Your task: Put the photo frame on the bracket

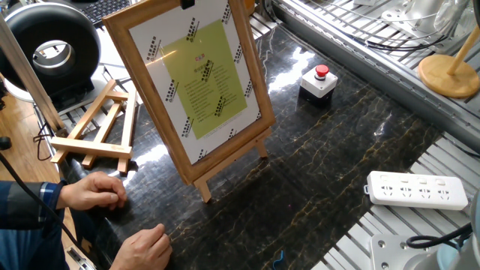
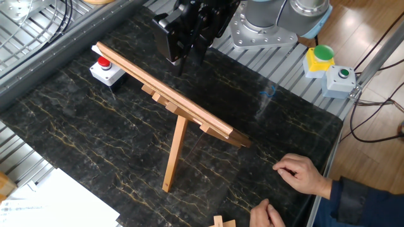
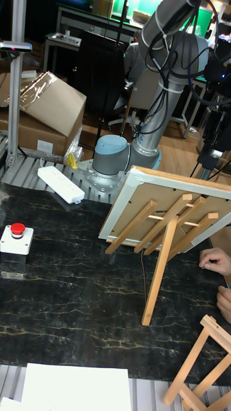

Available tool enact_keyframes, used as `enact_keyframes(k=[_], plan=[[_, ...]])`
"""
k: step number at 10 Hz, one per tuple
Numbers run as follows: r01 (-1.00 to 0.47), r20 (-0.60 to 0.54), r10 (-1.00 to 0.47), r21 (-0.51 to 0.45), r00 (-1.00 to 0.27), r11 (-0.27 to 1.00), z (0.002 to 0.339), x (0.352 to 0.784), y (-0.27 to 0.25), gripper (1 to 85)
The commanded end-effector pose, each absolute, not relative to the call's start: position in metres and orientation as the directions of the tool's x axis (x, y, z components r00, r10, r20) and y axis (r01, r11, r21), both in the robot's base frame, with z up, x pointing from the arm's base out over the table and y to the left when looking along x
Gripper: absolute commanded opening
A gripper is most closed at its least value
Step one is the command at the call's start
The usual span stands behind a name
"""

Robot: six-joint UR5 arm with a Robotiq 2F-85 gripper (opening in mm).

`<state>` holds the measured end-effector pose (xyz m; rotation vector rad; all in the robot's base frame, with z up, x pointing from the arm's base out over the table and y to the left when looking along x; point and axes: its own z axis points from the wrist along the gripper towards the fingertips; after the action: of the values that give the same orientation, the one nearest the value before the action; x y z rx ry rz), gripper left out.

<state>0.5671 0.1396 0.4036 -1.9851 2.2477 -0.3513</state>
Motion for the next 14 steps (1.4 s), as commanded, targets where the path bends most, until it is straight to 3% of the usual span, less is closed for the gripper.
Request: enact_keyframes(k=[1,3,4,6,10,13,14], plan=[[-0.964,0.079,-0.988,-0.244,-0.130,0.107,0.409,0.564,0.132,43.3],[-0.966,0.127,-0.971,-0.191,-0.203,0.177,0.429,0.539,0.112,38.3],[-0.957,0.099,-0.961,-0.164,-0.259,0.241,0.440,0.526,0.113,30.0],[-0.905,0.021,-0.906,-0.077,-0.422,0.419,0.460,0.489,0.111,1.0],[-0.646,-0.053,-0.647,-0.045,-0.761,0.762,0.474,0.452,0.071,1.0],[-0.404,-0.063,-0.402,0.031,-0.913,0.914,0.472,0.429,0.062,1.0],[-0.369,-0.055,-0.368,0.015,-0.928,0.929,0.471,0.428,0.056,1.0]])
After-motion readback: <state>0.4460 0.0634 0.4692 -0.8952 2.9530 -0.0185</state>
